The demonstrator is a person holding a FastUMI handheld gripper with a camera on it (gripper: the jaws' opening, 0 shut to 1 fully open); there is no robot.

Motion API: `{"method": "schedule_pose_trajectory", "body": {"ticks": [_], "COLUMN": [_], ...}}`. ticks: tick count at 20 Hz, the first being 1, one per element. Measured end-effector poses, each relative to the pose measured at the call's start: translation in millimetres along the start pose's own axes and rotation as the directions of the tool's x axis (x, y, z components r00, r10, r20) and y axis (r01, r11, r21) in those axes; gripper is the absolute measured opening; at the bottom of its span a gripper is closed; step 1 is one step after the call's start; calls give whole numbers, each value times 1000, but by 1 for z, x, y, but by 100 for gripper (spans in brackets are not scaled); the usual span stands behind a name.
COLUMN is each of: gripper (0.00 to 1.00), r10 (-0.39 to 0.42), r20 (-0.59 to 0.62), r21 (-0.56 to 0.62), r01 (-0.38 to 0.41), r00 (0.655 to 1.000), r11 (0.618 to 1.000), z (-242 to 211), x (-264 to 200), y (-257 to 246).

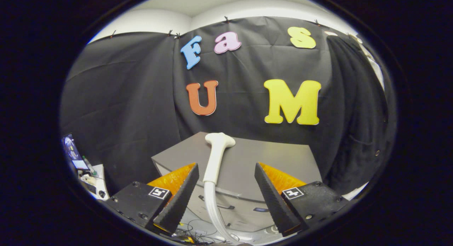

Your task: Iron the clothes twice with a garment steamer, once on the left side and once on the right side.

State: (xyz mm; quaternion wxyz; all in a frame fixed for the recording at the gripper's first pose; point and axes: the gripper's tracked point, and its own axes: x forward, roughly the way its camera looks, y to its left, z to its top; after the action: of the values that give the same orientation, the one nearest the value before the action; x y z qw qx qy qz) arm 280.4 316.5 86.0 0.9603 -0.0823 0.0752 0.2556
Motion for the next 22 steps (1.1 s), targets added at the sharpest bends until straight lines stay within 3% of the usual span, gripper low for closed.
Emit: {"method": "schedule_pose_trajectory", "body": {"ticks": [7,17,20,22], "gripper": [100,99,89,73], "r10": [44,14,9,-21], "r20": [-147,-249,-253,-250], "r21": [-6,-30,-15,15], "r01": [-46,-22,-13,25], "r00": [988,968,967,968], "r11": [999,999,1000,1000], "z": [-16,-38,-35,-33], "x": [91,139,147,147], "y": [26,28,30,20]}}
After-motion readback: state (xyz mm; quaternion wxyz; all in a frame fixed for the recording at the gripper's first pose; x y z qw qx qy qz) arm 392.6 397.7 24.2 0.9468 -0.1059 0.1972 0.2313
